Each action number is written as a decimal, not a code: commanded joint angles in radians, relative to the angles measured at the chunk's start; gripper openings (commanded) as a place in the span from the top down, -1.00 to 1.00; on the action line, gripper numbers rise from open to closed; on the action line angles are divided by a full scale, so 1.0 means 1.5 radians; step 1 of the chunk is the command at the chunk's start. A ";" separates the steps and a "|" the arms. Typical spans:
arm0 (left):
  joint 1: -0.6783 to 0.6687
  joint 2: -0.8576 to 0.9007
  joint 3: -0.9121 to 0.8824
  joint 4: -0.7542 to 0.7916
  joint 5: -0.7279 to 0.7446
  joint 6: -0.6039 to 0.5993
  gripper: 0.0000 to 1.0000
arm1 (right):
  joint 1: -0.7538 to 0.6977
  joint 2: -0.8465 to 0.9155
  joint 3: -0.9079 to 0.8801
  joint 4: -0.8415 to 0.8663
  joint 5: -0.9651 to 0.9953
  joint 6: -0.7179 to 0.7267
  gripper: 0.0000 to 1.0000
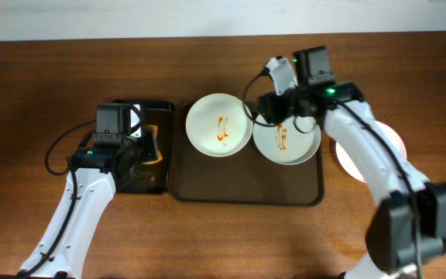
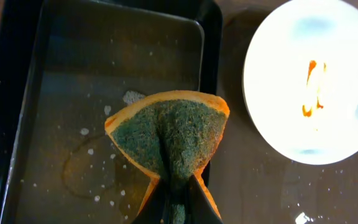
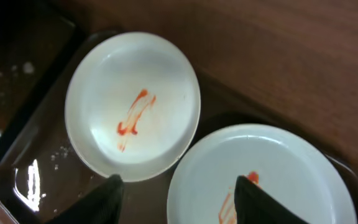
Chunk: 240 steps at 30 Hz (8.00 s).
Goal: Clean dirty plates on tray and stack at the side
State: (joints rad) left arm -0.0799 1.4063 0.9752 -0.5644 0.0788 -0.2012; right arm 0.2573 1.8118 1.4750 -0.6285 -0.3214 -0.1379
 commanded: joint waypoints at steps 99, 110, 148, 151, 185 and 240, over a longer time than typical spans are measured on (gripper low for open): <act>0.029 0.163 -0.021 0.151 0.041 0.172 -0.44 | 0.091 0.218 -0.004 -0.179 -0.022 0.167 0.92; 0.029 0.075 -0.021 0.037 0.043 0.152 -0.67 | 0.120 0.014 0.036 -0.198 0.227 0.184 0.92; 0.029 0.075 -0.021 0.036 0.043 0.149 -0.58 | -0.376 -0.127 -0.014 -0.291 0.272 0.342 0.92; 0.029 0.075 -0.021 0.036 0.043 0.149 -0.59 | -0.477 -0.124 -0.098 -0.242 0.243 0.342 0.92; -0.060 0.075 -0.021 0.073 0.159 0.132 -0.04 | -0.045 0.054 -0.208 -0.094 0.044 0.360 0.91; -0.034 -0.006 0.011 0.167 -0.095 0.059 1.00 | -0.045 0.054 -0.208 -0.099 0.045 0.359 0.92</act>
State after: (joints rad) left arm -0.1307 1.3670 0.9794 -0.2333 -0.0631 -0.0299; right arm 0.1867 1.8843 1.1721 -0.7776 -0.2623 0.3965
